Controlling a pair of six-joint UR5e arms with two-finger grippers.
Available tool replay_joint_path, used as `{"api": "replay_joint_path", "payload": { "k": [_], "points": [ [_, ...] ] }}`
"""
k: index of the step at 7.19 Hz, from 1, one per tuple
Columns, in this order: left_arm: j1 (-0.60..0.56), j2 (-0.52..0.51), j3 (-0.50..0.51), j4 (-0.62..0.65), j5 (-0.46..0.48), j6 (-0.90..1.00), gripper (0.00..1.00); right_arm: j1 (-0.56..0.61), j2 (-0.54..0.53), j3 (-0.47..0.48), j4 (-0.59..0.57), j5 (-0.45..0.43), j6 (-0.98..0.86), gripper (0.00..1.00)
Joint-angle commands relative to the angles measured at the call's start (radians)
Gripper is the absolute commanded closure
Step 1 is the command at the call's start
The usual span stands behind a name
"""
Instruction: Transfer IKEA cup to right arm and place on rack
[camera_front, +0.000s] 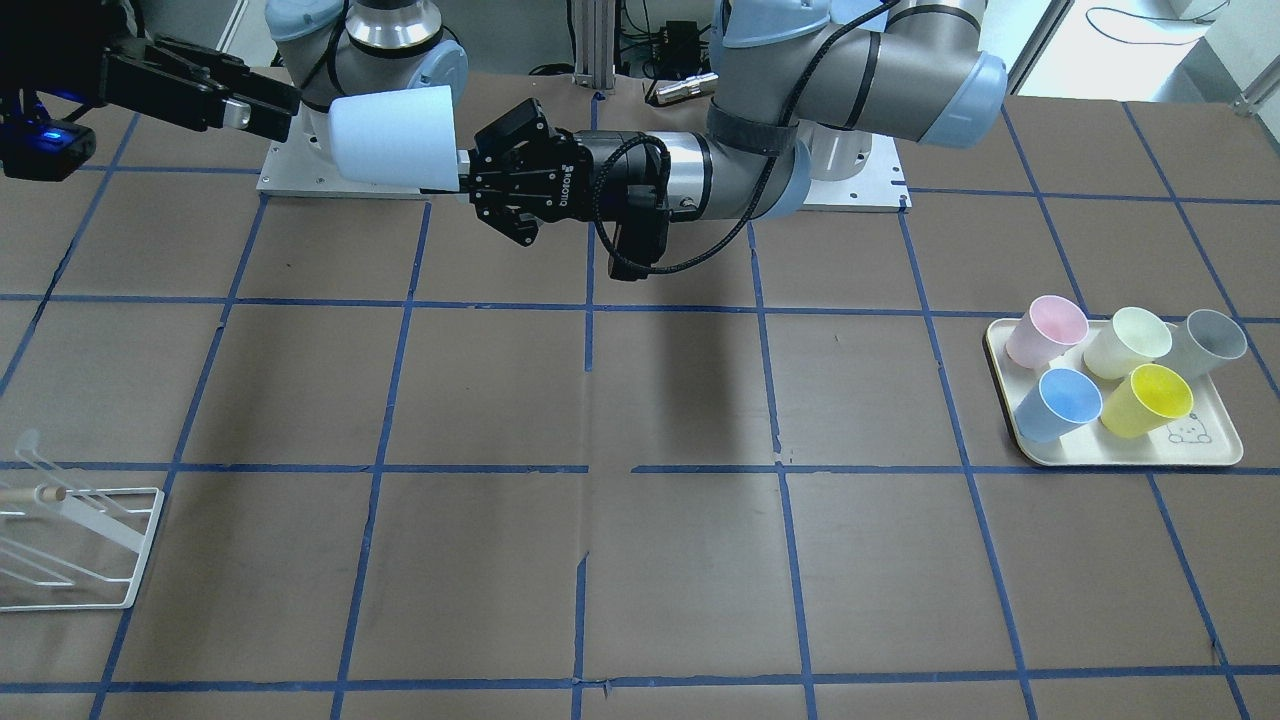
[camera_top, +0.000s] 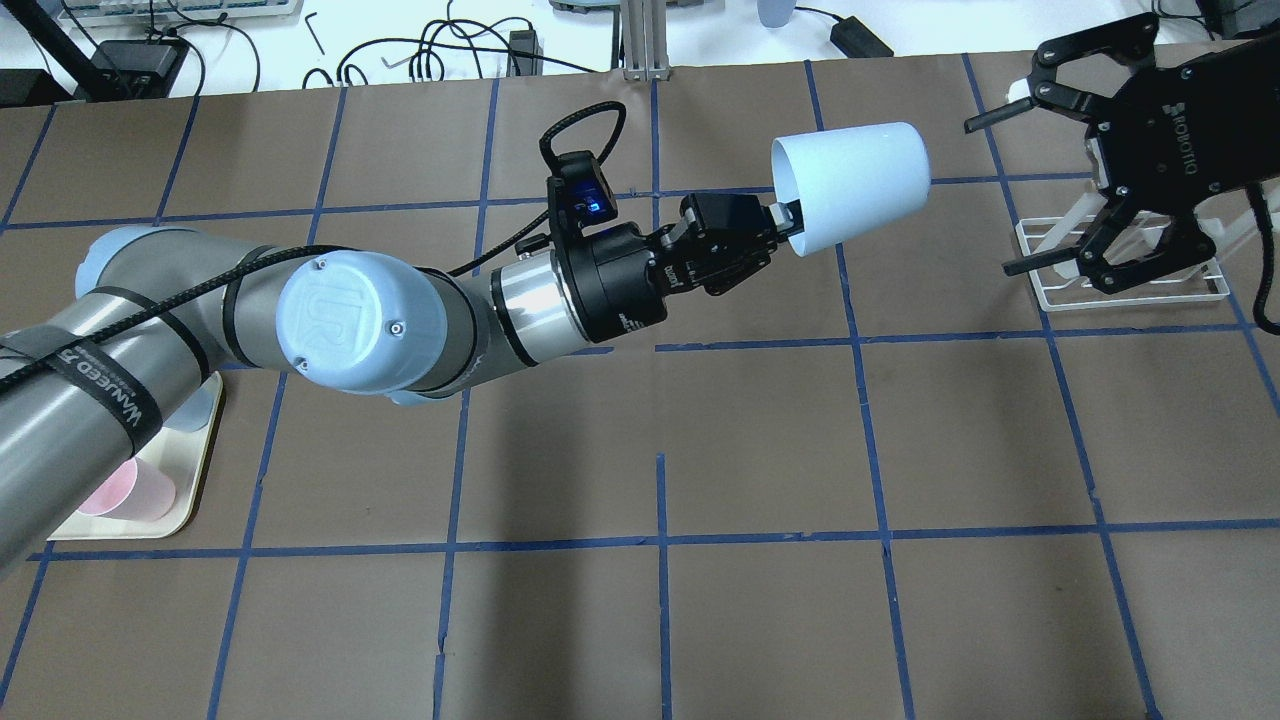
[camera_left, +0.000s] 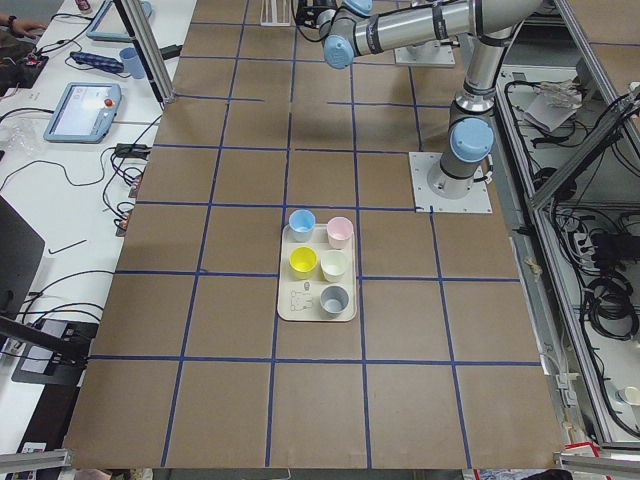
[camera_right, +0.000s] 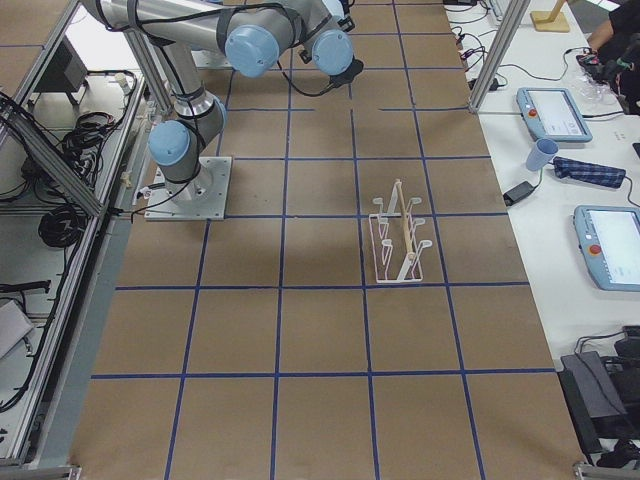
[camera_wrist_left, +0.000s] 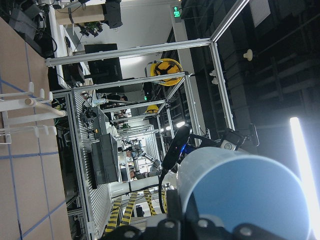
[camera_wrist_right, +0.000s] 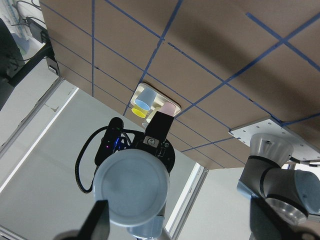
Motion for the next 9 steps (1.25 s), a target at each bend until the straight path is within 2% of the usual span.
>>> {"api": "replay_joint_path", "payload": {
  "k": [1,6,9],
  "points": [
    [-0.008,0.003,0.001,0.001,-0.015,0.0,1.0,0.023,0.005,-0.002,-0.062,0.007,0.087,0.0],
    [-0.008,0.0,0.001,0.001,-0.016,0.0,0.98,0.062,0.006,-0.019,-0.065,0.044,0.126,0.0],
    [-0.008,0.003,0.001,0.001,-0.016,0.0,0.98,0.101,0.01,-0.018,-0.136,0.088,0.169,0.0]
  ]
}}
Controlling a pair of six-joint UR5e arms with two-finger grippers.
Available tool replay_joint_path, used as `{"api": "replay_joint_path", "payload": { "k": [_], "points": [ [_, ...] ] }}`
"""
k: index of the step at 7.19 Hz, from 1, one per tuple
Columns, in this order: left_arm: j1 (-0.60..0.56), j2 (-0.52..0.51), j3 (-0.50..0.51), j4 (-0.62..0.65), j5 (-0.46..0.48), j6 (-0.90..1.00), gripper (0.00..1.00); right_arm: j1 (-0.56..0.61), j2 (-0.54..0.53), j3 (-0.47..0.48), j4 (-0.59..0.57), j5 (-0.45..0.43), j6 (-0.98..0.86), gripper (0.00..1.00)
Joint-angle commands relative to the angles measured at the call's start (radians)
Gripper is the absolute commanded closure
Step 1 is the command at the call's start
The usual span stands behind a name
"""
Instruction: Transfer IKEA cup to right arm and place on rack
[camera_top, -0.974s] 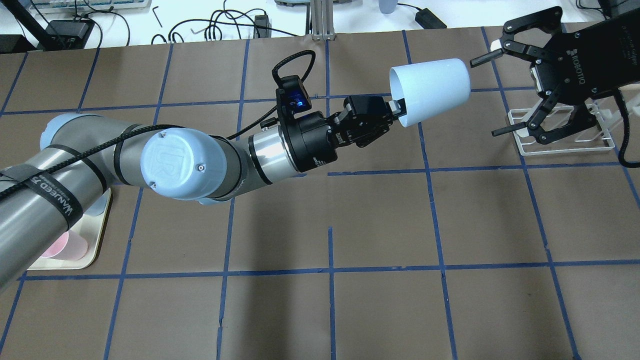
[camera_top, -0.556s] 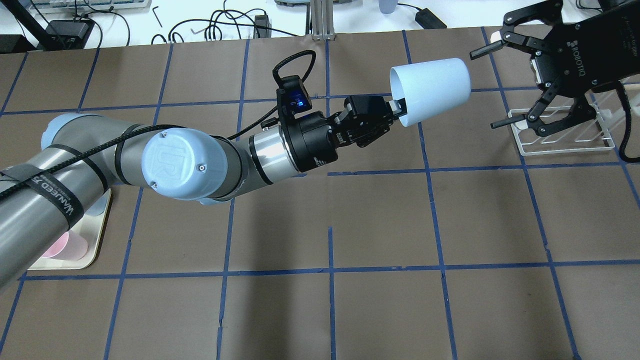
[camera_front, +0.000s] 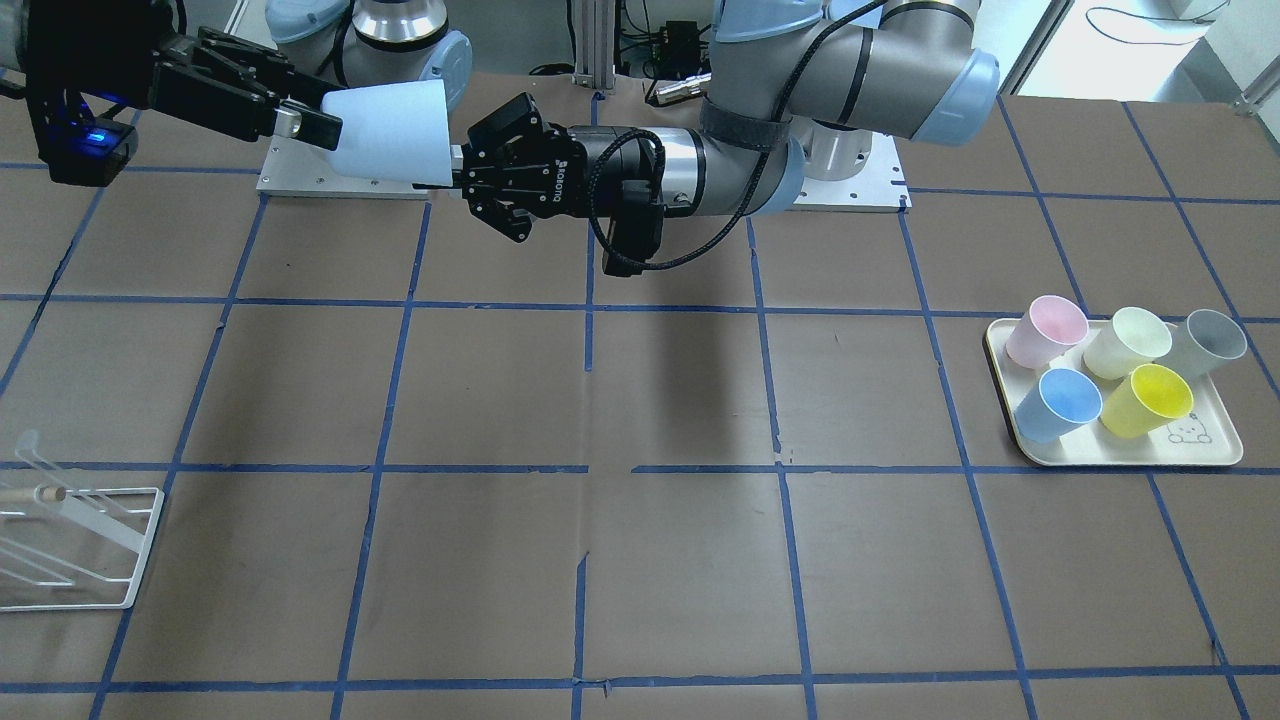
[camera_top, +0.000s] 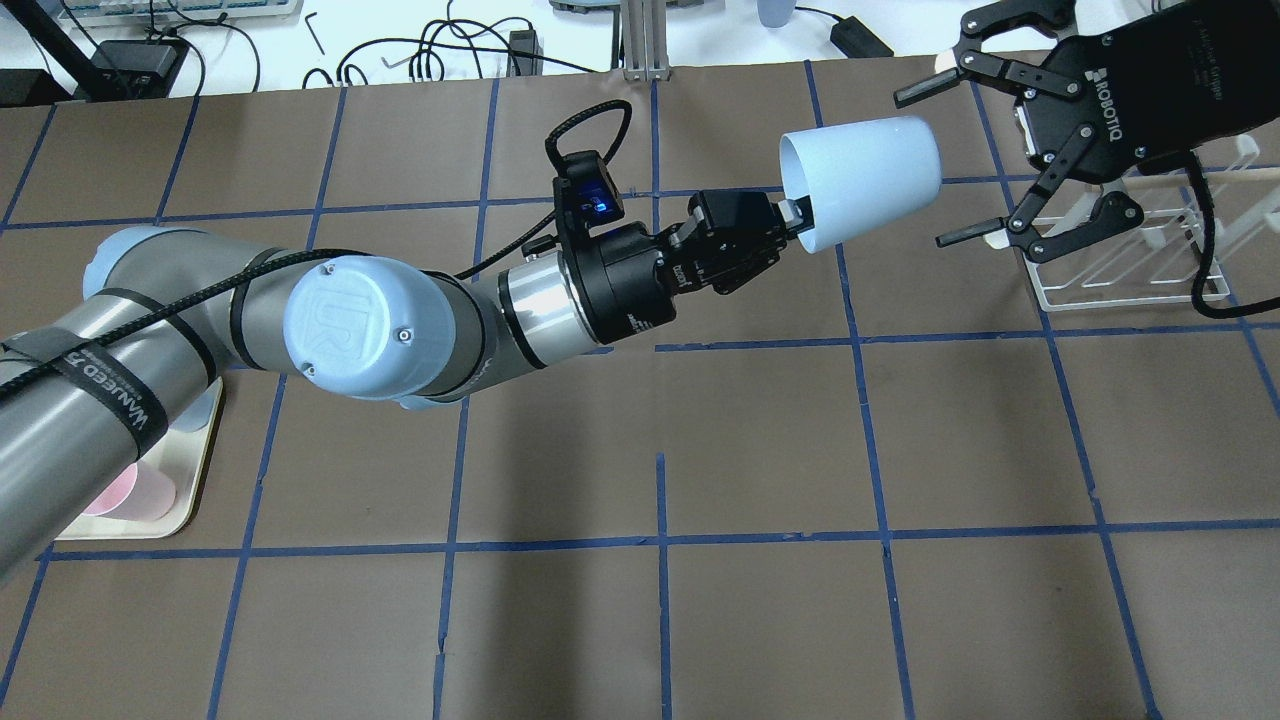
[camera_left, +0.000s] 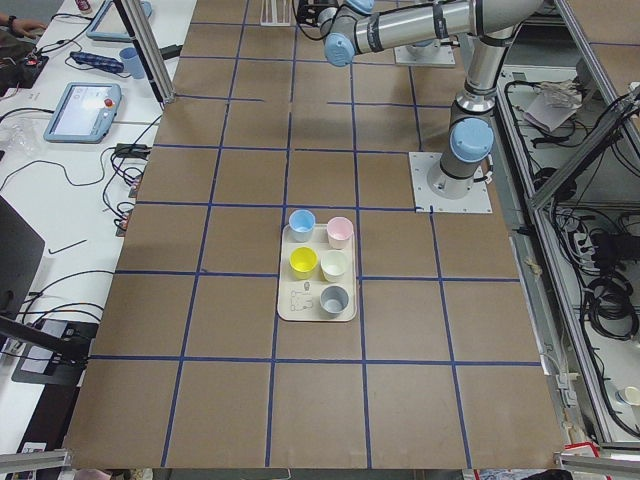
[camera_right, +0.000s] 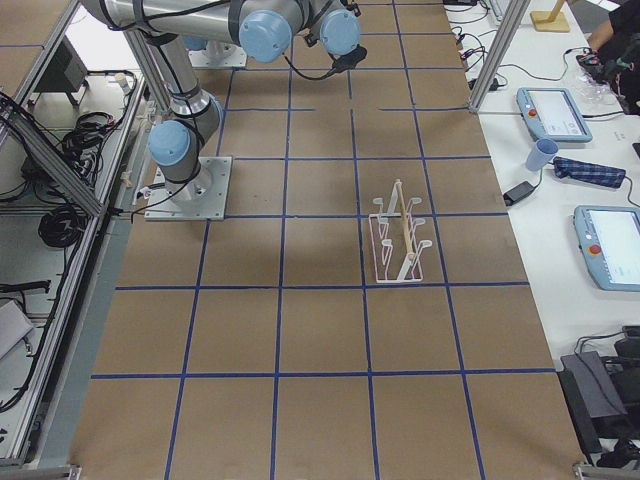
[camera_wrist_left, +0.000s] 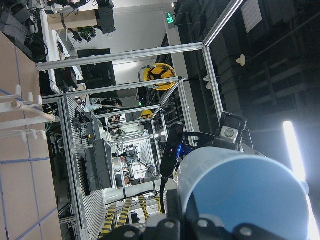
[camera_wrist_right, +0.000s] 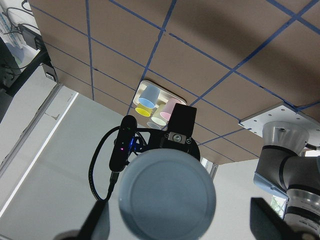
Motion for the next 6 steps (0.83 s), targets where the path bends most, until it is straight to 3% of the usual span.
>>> {"api": "replay_joint_path", "payload": {
  "k": [1,5,6],
  "points": [
    [-0.002,0.001,0.0,0.0,0.001,0.0,0.97,0.008,0.016,0.002,-0.045,0.017,0.016,0.0],
    [-0.002,0.002,0.0,0.0,0.0,0.0,0.94,0.008,0.016,0.002,-0.047,0.018,0.0,0.0],
    [-0.002,0.002,0.0,0.0,0.0,0.0,0.94,0.01,0.016,0.005,-0.05,0.017,-0.003,0.07]
  ]
}}
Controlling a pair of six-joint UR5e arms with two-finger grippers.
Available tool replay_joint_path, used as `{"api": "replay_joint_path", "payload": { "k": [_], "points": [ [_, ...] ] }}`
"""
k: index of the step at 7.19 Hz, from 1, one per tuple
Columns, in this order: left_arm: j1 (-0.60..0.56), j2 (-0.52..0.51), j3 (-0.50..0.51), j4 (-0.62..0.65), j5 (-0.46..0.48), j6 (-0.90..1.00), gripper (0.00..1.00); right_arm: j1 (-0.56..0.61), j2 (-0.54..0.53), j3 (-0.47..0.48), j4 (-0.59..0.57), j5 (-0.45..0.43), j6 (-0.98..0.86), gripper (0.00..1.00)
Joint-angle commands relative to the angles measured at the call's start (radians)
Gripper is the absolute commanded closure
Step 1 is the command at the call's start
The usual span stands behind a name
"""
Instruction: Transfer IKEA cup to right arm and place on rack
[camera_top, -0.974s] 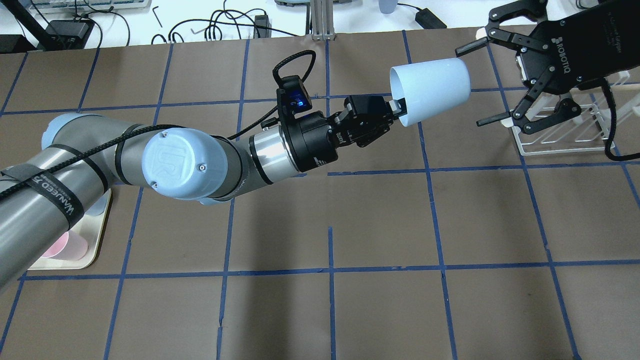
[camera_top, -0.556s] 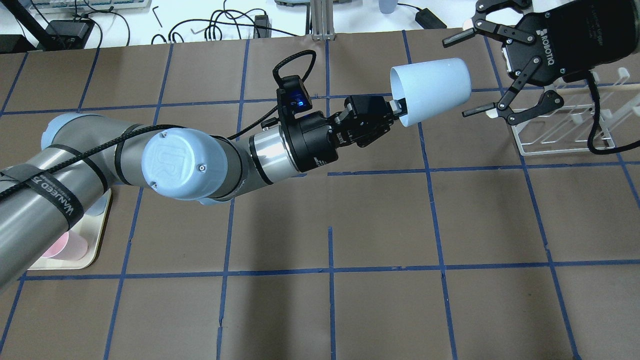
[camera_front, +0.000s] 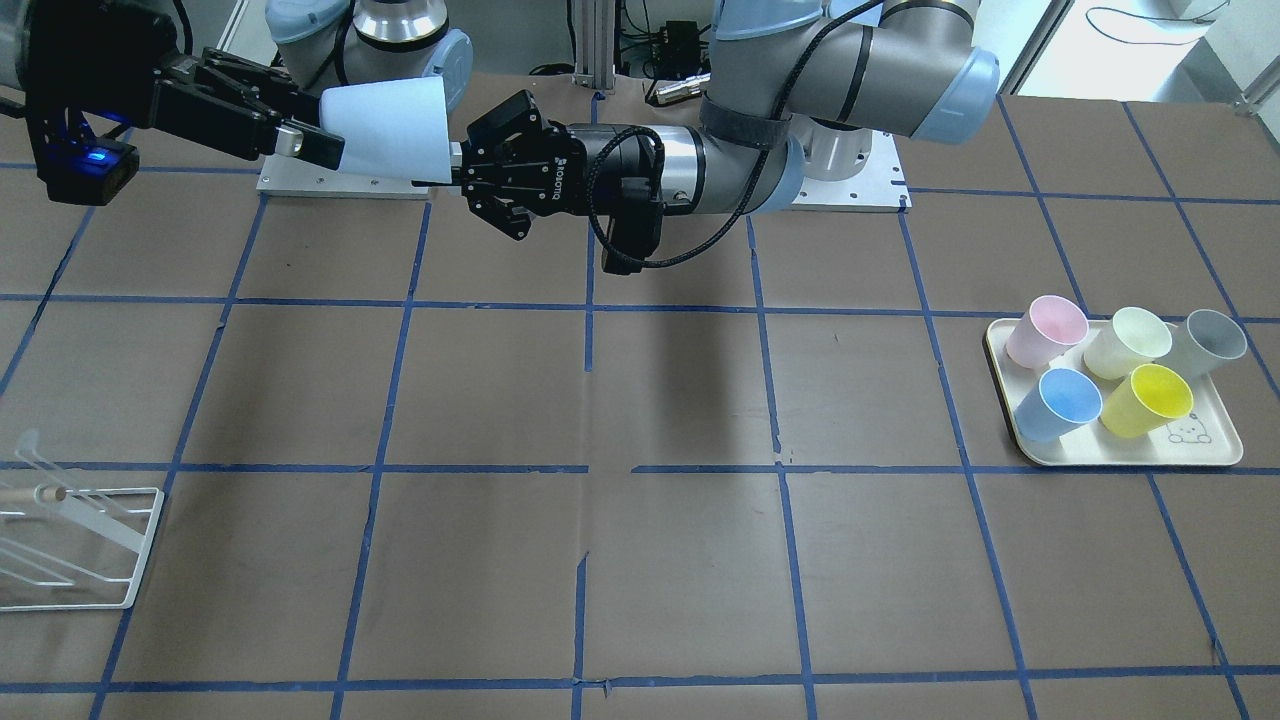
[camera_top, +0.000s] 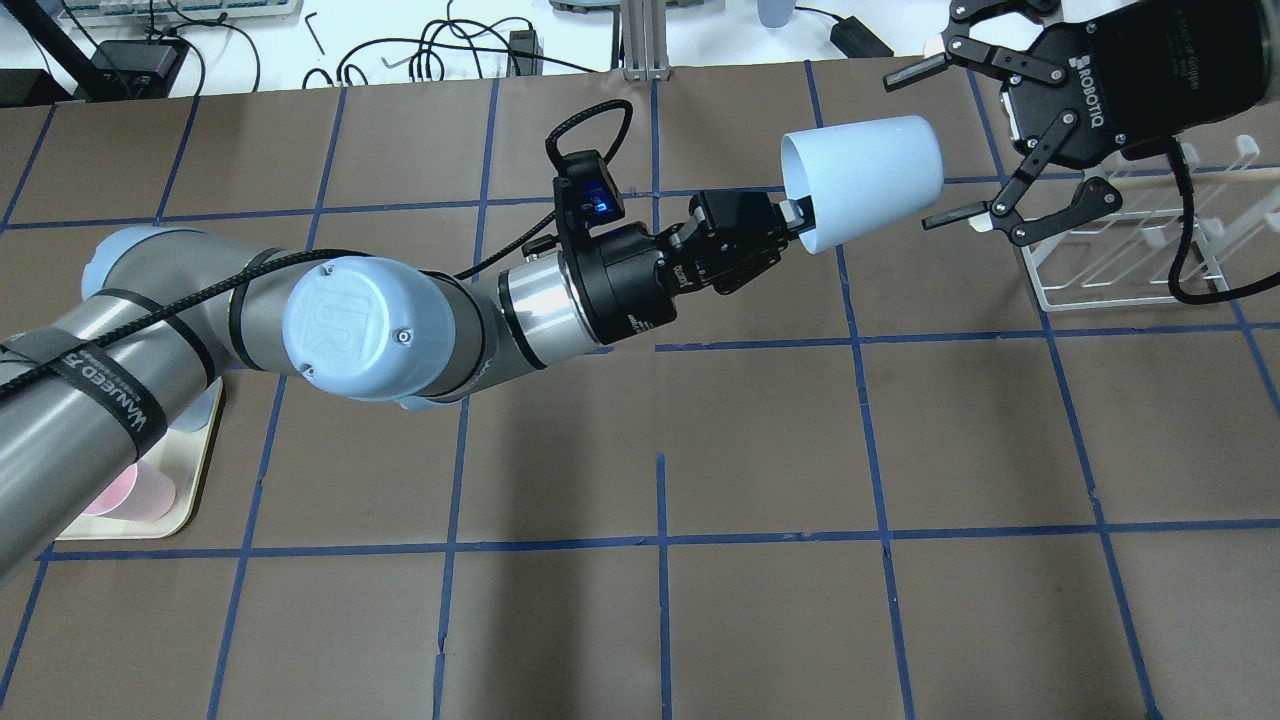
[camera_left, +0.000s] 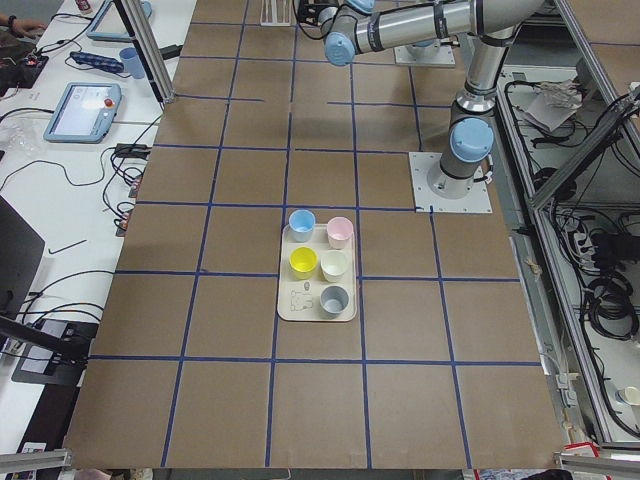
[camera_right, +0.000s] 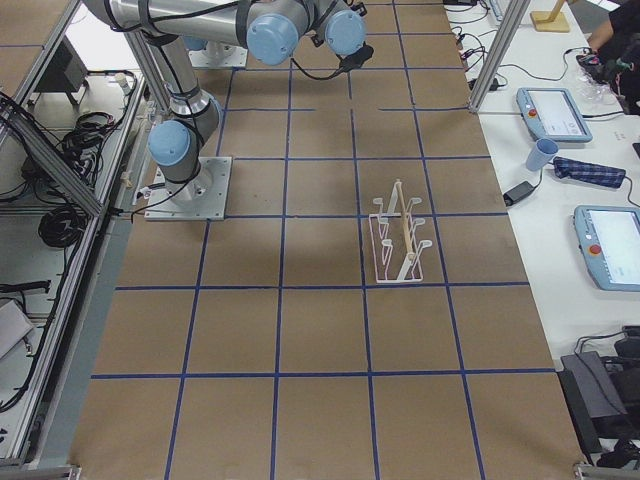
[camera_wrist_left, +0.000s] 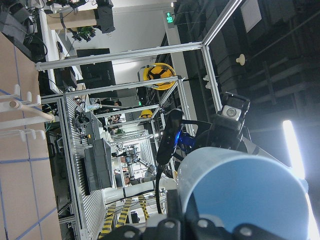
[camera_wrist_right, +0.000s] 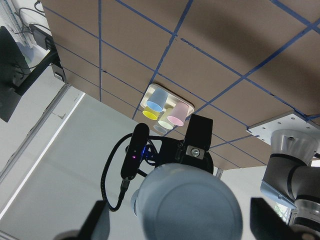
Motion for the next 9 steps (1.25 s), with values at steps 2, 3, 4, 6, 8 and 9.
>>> {"api": "replay_joint_path", "payload": {
  "k": [2,3,4,6,8,9],
  "points": [
    [0.0,0.0,0.0,0.0,0.0,0.0,0.94,0.001,0.0,0.004,0.001,-0.004,-0.006,0.34],
    [0.0,-0.001,0.0,0.0,0.0,0.0,0.91,0.001,0.0,0.004,0.001,-0.005,-0.006,0.4],
    [0.0,-0.001,0.002,0.0,0.0,-0.008,0.8,0.001,0.0,-0.001,0.001,-0.007,-0.004,0.42],
    [0.002,0.0,0.009,-0.008,0.0,-0.009,0.21,0.001,0.0,-0.002,0.001,-0.008,-0.004,0.42],
    [0.003,0.003,0.011,-0.011,0.0,-0.009,0.07,0.0,0.0,-0.004,-0.002,-0.008,-0.004,0.44],
    [0.014,0.003,0.011,-0.012,0.009,-0.011,0.04,0.0,0.0,-0.004,-0.003,-0.008,-0.004,0.56]
  ]
}}
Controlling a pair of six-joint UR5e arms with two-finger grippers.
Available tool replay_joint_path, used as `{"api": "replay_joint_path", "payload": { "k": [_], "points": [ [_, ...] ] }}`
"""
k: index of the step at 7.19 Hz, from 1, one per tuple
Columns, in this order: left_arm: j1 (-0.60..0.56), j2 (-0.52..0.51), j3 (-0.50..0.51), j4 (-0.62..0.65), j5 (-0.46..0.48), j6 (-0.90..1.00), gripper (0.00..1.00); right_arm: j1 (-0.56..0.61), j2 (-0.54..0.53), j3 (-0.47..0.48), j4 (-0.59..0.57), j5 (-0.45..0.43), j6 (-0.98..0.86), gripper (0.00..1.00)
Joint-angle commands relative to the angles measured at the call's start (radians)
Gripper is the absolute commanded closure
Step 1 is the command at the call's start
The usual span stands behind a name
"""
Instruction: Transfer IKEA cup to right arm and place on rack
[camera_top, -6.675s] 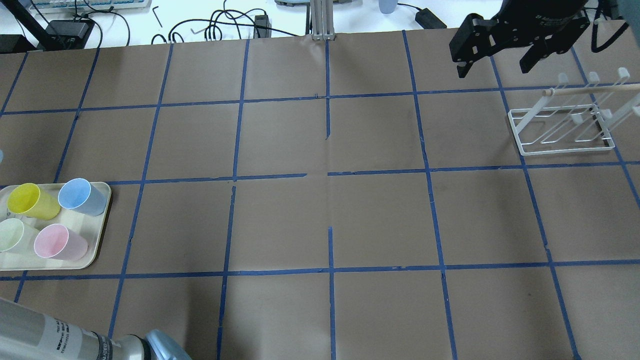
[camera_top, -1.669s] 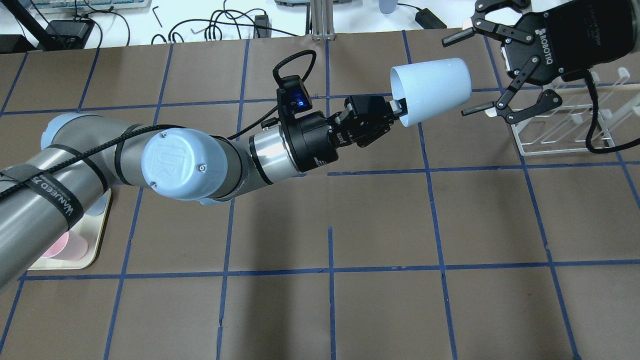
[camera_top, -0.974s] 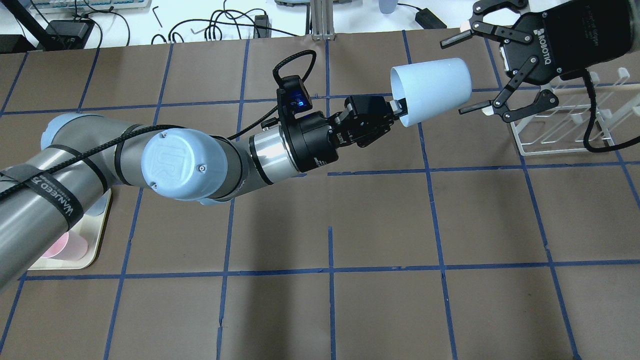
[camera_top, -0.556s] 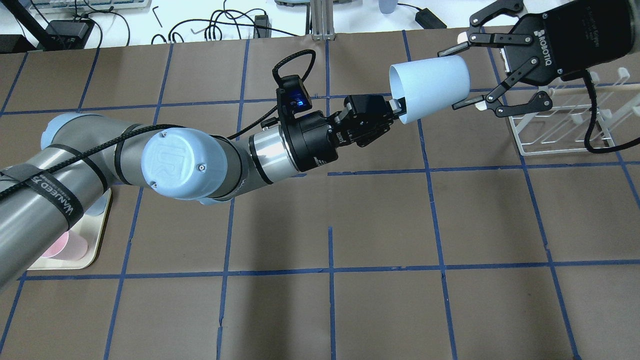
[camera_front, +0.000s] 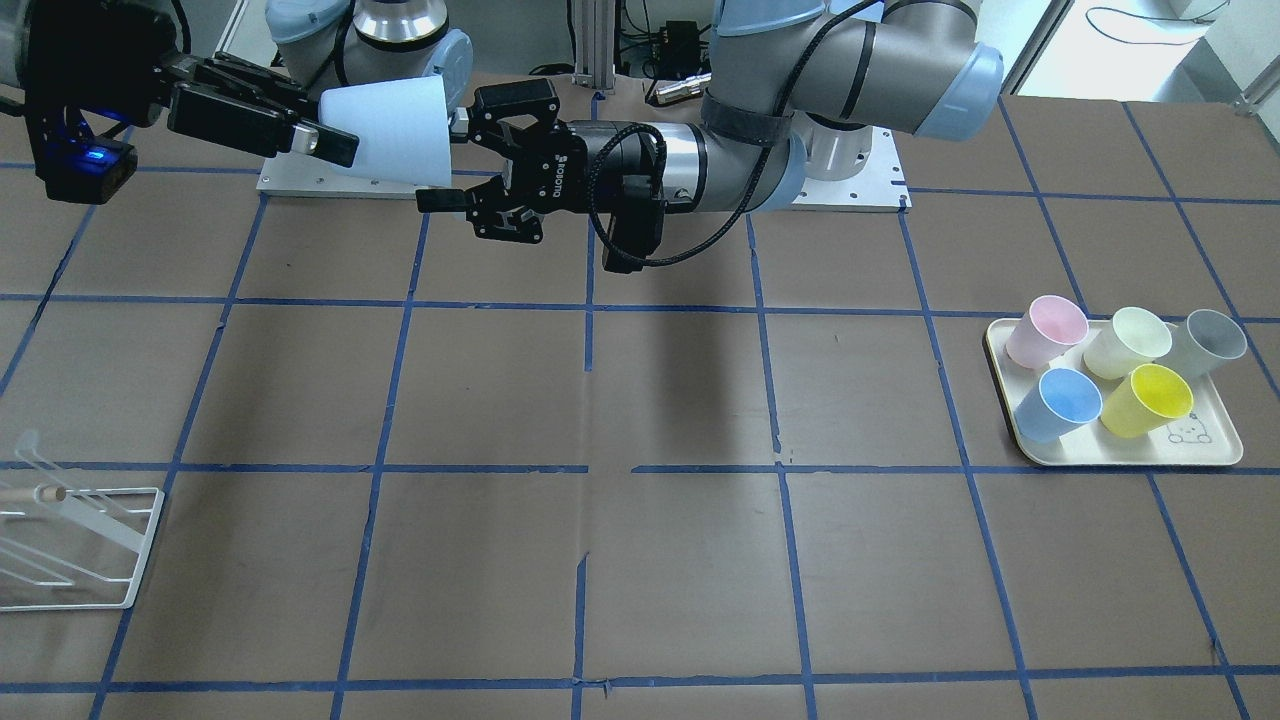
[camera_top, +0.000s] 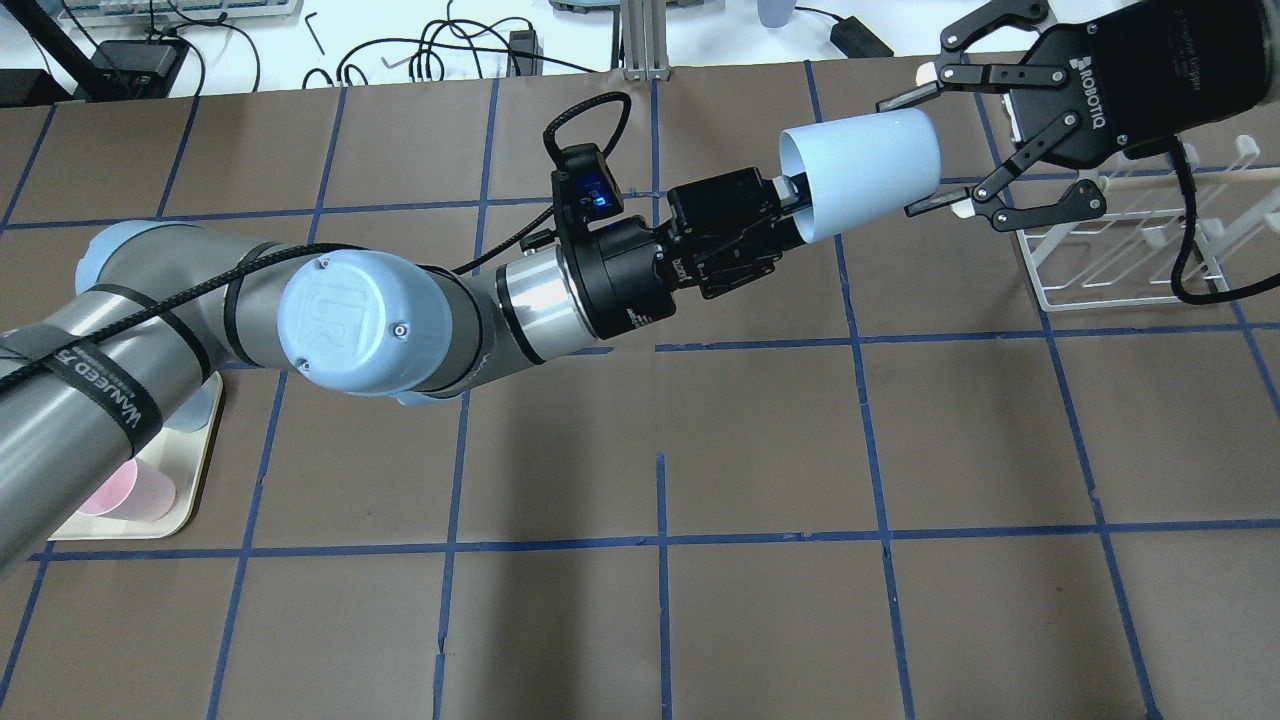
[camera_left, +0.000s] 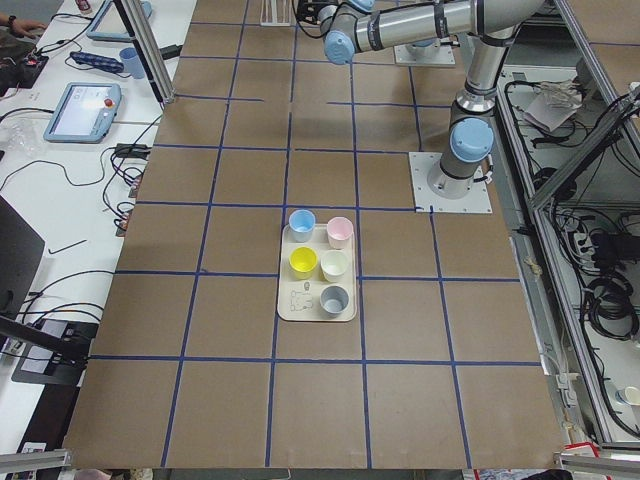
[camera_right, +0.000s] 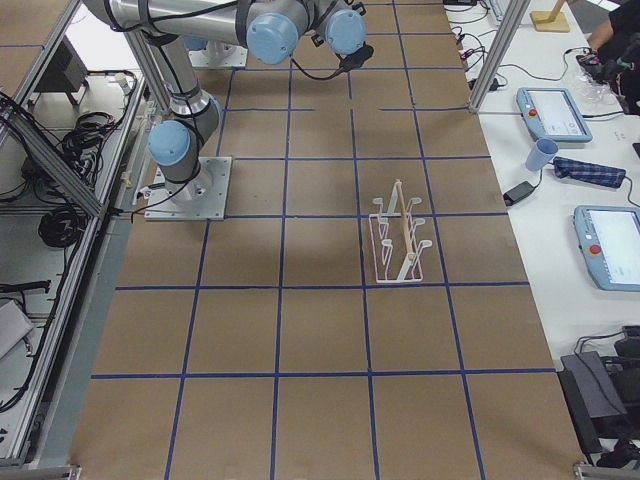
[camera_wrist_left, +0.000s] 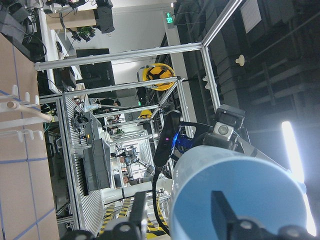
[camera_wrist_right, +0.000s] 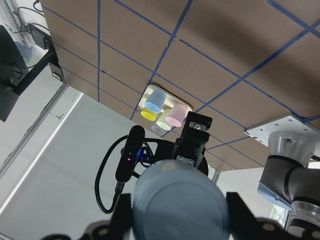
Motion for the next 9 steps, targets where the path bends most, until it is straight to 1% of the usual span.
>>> {"api": "replay_joint_path", "payload": {
  "k": [1,2,3,4,5,6,7,8,9],
  "points": [
    [0.021,0.002,0.001,-0.004,0.015,-0.009,0.03,-0.005,0.001,-0.002,-0.025,-0.005,0.0,0.72],
    [0.03,0.002,-0.002,-0.007,0.019,-0.009,0.0,-0.006,0.003,-0.002,-0.06,-0.03,0.0,0.78],
    [0.071,0.004,-0.009,-0.016,0.027,-0.02,0.0,-0.009,0.005,-0.002,-0.114,-0.081,0.0,0.8],
    [0.118,0.017,-0.01,-0.018,0.121,-0.038,0.0,-0.01,0.005,-0.001,-0.175,-0.159,0.003,0.81],
    [0.165,0.033,-0.007,-0.03,0.178,-0.055,0.0,-0.011,0.003,0.001,-0.221,-0.198,0.003,0.81],
    [0.217,0.042,-0.001,-0.047,0.238,-0.069,0.0,-0.01,0.0,-0.001,-0.326,-0.303,0.0,0.81],
    [0.282,0.045,0.013,-0.047,0.334,-0.148,0.0,-0.003,0.0,0.001,-0.426,-0.444,-0.006,0.8],
    [0.347,0.048,0.031,-0.042,0.434,-0.214,0.0,-0.002,0.0,0.002,-0.491,-0.486,-0.03,0.81],
    [0.405,0.045,0.072,-0.032,0.538,-0.271,0.0,0.0,0.005,0.018,-0.575,-0.608,-0.125,0.81]
  ]
}}
